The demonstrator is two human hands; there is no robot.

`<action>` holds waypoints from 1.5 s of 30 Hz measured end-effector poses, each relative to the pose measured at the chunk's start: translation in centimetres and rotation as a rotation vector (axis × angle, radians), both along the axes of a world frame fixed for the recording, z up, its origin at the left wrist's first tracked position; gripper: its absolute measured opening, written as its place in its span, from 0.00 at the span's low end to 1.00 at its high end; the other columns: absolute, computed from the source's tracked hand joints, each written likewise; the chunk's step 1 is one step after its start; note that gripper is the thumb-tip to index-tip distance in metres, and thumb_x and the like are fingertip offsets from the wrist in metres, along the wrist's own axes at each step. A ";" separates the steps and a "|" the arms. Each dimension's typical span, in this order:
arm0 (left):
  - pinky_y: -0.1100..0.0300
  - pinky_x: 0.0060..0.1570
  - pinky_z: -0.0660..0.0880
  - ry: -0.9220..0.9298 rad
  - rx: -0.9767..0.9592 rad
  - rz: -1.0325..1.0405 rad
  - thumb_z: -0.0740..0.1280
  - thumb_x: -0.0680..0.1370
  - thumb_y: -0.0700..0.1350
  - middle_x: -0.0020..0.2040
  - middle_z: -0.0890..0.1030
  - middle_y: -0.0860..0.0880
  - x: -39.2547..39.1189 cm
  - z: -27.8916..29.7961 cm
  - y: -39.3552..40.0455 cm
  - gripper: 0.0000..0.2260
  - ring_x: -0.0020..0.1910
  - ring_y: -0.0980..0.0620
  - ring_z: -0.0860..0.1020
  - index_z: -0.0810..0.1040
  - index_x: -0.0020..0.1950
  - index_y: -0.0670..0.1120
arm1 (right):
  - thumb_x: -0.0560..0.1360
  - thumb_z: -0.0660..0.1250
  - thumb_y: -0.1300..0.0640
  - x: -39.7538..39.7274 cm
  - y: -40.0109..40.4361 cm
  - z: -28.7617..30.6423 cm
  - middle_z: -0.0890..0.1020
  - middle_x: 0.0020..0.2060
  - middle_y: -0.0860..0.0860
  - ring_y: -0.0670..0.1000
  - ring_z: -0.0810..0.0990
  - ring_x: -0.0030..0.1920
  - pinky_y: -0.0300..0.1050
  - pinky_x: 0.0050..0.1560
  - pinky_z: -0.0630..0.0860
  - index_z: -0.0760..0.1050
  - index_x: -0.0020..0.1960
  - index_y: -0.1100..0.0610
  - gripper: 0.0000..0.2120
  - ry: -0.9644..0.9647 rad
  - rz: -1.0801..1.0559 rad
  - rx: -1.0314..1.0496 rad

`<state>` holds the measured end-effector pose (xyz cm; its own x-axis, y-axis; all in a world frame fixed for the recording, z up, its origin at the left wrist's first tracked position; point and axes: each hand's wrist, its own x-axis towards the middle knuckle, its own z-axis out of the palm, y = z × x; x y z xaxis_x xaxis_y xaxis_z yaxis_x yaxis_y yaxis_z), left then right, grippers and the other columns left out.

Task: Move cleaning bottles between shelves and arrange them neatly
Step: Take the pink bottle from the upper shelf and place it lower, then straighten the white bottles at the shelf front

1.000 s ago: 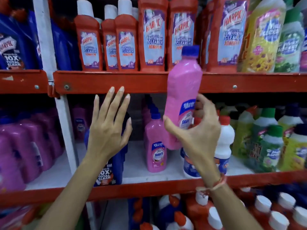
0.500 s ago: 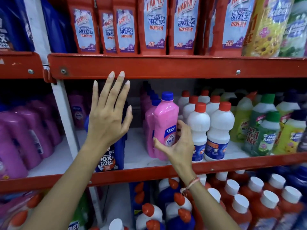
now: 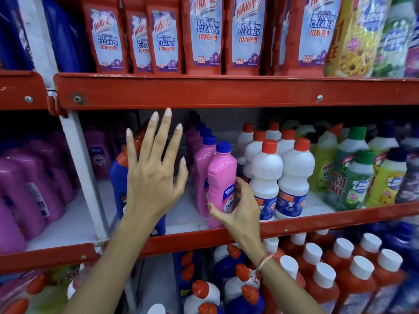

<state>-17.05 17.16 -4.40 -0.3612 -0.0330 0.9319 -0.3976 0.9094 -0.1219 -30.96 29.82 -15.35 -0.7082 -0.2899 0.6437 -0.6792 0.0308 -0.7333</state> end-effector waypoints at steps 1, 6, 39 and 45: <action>0.34 0.75 0.53 -0.001 0.013 -0.010 0.59 0.79 0.47 0.79 0.59 0.43 0.0 -0.2 0.3 0.24 0.79 0.45 0.54 0.63 0.76 0.44 | 0.62 0.79 0.42 -0.1 0.1 0.0 0.79 0.60 0.47 0.45 0.81 0.57 0.46 0.54 0.81 0.67 0.69 0.49 0.40 0.002 0.016 0.002; 0.41 0.77 0.54 0.015 0.123 -0.157 0.60 0.79 0.46 0.78 0.63 0.43 -0.9 -1.7 3.0 0.22 0.78 0.47 0.57 0.68 0.73 0.42 | 0.64 0.79 0.41 -0.4 1.4 0.5 0.79 0.64 0.48 0.48 0.80 0.60 0.48 0.58 0.80 0.67 0.72 0.52 0.41 0.068 0.067 0.070; 0.77 0.36 0.73 -0.113 1.640 -0.860 0.53 0.68 0.69 0.46 0.78 0.65 -16.4 -8.9 18.9 0.18 0.39 0.74 0.79 0.75 0.48 0.64 | 0.67 0.47 0.19 -13.1 17.2 1.4 0.78 0.59 0.39 0.45 0.79 0.62 0.47 0.65 0.72 0.73 0.48 0.23 0.21 -0.429 0.324 0.134; 0.77 0.35 0.74 -0.156 1.665 -0.896 0.51 0.76 0.65 0.63 0.74 0.51 -16.7 -8.6 19.0 0.30 0.50 0.64 0.77 0.69 0.72 0.50 | 0.62 0.48 0.15 -13.1 17.1 2.2 0.76 0.60 0.39 0.44 0.78 0.58 0.38 0.52 0.72 0.73 0.65 0.30 0.39 -0.444 0.335 0.124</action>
<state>-33.70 36.19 -12.95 -0.8458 -0.5206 0.1162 0.1197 0.0271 0.9924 -44.08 46.92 -13.18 -0.7594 -0.5995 0.2527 -0.2945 -0.0296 -0.9552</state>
